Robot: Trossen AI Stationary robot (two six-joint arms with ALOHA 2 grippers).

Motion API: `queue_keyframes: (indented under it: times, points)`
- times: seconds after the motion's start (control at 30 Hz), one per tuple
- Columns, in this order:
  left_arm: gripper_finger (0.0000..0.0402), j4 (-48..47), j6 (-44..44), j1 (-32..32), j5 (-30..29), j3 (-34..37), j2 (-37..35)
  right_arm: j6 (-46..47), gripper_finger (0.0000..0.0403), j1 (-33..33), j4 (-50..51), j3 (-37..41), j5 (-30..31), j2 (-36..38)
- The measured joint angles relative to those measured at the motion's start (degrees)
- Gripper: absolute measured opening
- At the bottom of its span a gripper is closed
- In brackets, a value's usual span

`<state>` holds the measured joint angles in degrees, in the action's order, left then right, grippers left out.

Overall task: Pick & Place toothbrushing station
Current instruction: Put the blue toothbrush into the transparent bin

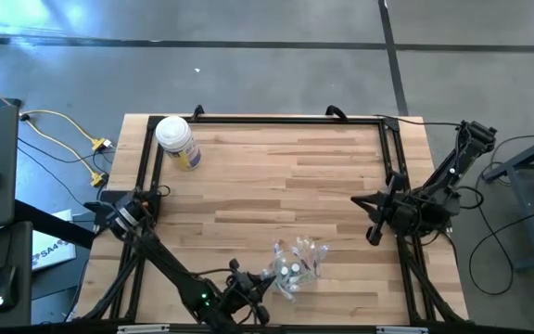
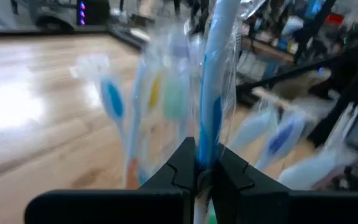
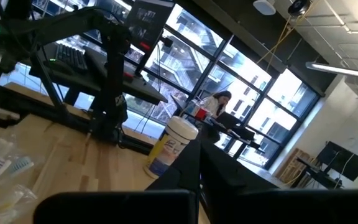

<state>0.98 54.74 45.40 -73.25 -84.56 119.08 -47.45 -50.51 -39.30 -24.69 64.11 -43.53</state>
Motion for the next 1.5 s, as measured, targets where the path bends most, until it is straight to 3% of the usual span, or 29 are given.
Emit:
queue_keyframes:
  times: [0.3, 0.9, 1.13, 1.5]
  points:
    - [0.0018, -1.84, 1.52, -0.02, 1.19, 0.05, 2.74, 2.85, 0.0003, -0.01, 2.81, 0.0, -0.02, 0.0]
    - [0.0018, -7.61, 6.03, -1.12, 9.49, 0.03, 2.74, 4.38, 0.0003, -0.01, 2.79, 0.0, -2.59, 0.0]
    - [0.0052, -7.61, 5.38, -2.44, 12.74, 0.03, 2.74, 4.65, 0.0003, -0.01, 2.79, 0.0, -2.55, 0.0]
    - [0.0061, -7.0, 2.18, -1.45, 12.87, 0.03, 2.74, 5.67, 0.0003, 0.0, 3.11, 0.0, 0.71, 0.0]
